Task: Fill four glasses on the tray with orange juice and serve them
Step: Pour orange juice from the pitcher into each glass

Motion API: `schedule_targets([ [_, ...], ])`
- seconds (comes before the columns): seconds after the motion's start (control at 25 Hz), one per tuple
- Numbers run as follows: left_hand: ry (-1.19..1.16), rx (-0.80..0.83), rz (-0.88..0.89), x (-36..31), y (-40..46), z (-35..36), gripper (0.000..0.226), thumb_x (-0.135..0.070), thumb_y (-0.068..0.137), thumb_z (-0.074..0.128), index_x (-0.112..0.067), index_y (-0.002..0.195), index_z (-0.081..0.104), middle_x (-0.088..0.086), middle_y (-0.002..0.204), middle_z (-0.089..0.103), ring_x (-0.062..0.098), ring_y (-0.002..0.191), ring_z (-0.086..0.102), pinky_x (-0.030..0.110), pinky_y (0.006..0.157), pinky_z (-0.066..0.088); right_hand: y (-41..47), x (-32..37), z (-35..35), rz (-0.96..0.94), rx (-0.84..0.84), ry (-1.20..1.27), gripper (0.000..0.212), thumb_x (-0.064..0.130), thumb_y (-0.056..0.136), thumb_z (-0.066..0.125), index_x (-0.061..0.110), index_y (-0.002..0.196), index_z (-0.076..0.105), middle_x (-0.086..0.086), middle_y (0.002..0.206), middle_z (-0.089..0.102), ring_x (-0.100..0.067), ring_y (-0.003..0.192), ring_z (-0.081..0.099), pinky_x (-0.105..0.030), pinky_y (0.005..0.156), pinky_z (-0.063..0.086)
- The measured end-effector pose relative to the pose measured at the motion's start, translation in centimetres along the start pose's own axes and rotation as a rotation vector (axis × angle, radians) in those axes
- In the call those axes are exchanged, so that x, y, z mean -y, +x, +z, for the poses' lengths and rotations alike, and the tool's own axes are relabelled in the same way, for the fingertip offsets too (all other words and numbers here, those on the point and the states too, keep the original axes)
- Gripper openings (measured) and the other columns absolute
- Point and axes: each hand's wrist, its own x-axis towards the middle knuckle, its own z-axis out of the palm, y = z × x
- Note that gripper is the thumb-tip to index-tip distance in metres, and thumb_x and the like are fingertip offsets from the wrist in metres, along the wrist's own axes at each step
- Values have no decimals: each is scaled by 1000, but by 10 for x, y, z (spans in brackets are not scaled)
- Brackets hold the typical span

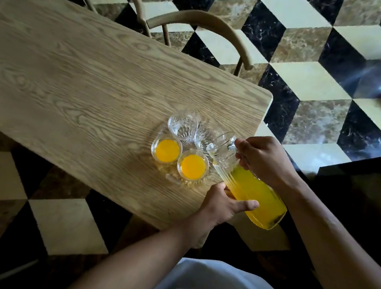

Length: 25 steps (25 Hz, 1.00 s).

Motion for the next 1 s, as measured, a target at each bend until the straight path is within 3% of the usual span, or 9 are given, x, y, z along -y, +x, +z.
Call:
schedule_targets([
  [0.08, -26, -25, -33, 1, 6, 8, 98, -76, 33, 96, -13, 103, 70, 4, 101, 81, 27, 94, 79, 48, 84, 65, 6, 0, -3, 0, 23, -1, 44, 35, 100, 59, 12, 62, 65, 8, 43, 58, -3, 40, 49, -25, 52, 40],
  [0.2, -62, -51, -48, -3, 12, 15, 121, -82, 28, 92, -3, 116, 66, 4, 104, 76, 20, 89, 72, 40, 75, 62, 15, 0, -6, -2, 66, -19, 44, 34, 100, 58, 13, 62, 64, 11, 43, 58, -2, 40, 49, -23, 50, 38],
  [0.32, -104, -57, -52, -2, 20, 22, 136, -81, 30, 93, 7, 128, 57, 26, 117, 72, 34, 110, 73, 46, 77, 60, 23, 4, -8, -2, 80, -79, 44, 35, 100, 58, 14, 63, 65, 11, 43, 58, -2, 37, 49, -19, 48, 38],
  [0.4, -123, -53, -56, -1, 23, 27, 138, -80, 34, 94, 10, 131, 53, 30, 120, 70, 39, 116, 69, 47, 75, 59, 27, 5, -9, -5, 79, -115, 44, 36, 100, 58, 14, 64, 66, 10, 43, 59, -1, 37, 50, -15, 45, 38],
  [0.48, -136, -57, -77, -2, 24, 29, 137, -81, 33, 93, 8, 129, 55, 17, 104, 70, 26, 95, 71, 42, 70, 54, 31, 7, -8, -10, 81, -146, 44, 37, 100, 58, 13, 64, 67, 7, 46, 60, -1, 37, 51, -18, 47, 39],
  [0.6, -180, -37, -73, -9, 24, 33, 113, -84, 29, 90, -5, 105, 63, 1, 92, 61, 15, 79, 54, 32, 65, 47, 38, 9, -9, 0, 90, -174, 45, 37, 100, 58, 13, 63, 67, 6, 45, 59, -1, 37, 50, -23, 52, 40],
  [0.68, -219, -33, -78, -9, 25, 36, 108, -83, 28, 89, -9, 102, 64, -1, 88, 59, 14, 77, 51, 32, 63, 45, 40, 8, -8, -2, 100, -193, 46, 38, 99, 58, 13, 62, 67, 7, 44, 60, -3, 39, 51, -24, 54, 41],
  [0.84, -262, -47, -90, -7, 27, 39, 126, -76, 37, 94, 8, 123, 57, 1, 94, 56, 13, 84, 49, 25, 60, 43, 44, 8, -9, -15, 119, -213, 46, 39, 99, 58, 13, 63, 68, 2, 52, 64, -11, 48, 57, -29, 59, 46],
  [1.0, -349, 11, -115, -15, 26, 39, 88, -66, 41, 97, -11, 98, 60, 0, 84, 54, 13, 73, 46, 31, 59, 41, 48, 13, -7, -9, 132, -216, 45, 37, 99, 59, 12, 63, 69, 1, 54, 65, -16, 54, 60, -34, 65, 50],
])
